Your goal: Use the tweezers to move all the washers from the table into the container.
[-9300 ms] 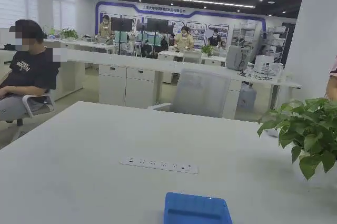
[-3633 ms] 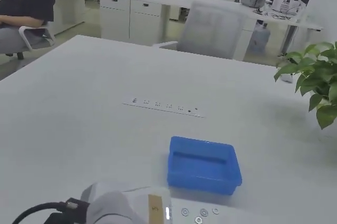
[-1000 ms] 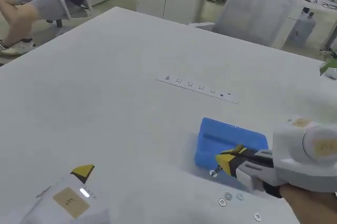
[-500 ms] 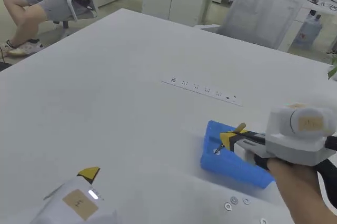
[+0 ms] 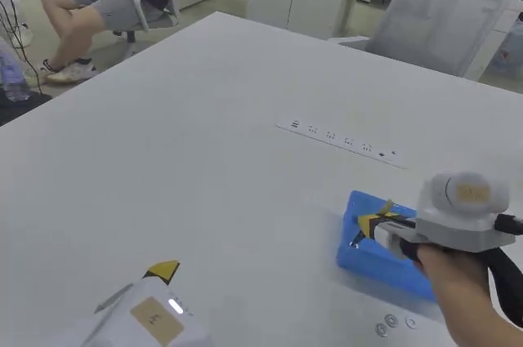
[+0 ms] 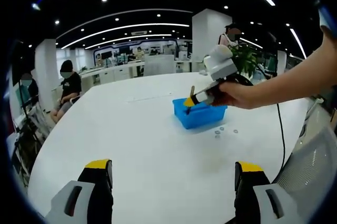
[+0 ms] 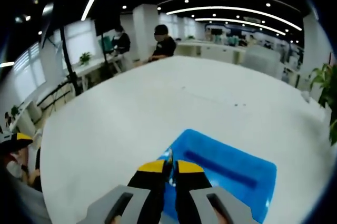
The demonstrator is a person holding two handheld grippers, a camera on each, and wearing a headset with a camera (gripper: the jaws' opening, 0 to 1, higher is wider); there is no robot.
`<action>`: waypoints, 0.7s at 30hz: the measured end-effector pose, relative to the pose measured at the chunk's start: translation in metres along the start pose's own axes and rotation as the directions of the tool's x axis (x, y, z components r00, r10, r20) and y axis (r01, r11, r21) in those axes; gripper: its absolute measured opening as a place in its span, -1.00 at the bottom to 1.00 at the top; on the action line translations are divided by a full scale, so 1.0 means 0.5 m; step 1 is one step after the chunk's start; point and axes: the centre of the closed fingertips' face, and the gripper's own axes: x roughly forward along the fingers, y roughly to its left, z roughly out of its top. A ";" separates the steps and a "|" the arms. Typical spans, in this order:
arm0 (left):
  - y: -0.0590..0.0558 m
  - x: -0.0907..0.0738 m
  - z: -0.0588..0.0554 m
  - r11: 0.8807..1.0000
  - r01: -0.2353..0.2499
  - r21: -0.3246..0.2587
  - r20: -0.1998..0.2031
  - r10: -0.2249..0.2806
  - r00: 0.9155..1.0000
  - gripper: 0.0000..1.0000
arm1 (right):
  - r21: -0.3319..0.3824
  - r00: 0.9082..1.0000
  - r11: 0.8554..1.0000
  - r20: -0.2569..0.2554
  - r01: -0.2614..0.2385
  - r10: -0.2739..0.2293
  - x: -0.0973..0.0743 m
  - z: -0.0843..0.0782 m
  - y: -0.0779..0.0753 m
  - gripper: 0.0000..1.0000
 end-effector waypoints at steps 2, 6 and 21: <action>0.000 0.000 -0.001 1.000 0.000 0.001 -0.002 0.000 1.000 0.98 | 0.002 1.000 1.000 -0.013 0.000 0.000 -0.001 -0.003 -0.001 -0.95; -0.002 0.000 -0.001 1.000 0.003 0.009 -0.004 -0.003 1.000 0.98 | -0.015 1.000 1.000 -0.022 0.003 -0.003 -0.006 -0.006 -0.001 -0.93; -0.007 0.001 -0.005 0.999 0.007 0.043 -0.016 -0.006 1.000 0.98 | 0.047 0.995 0.999 0.096 0.011 -0.015 -0.119 0.046 0.018 -0.94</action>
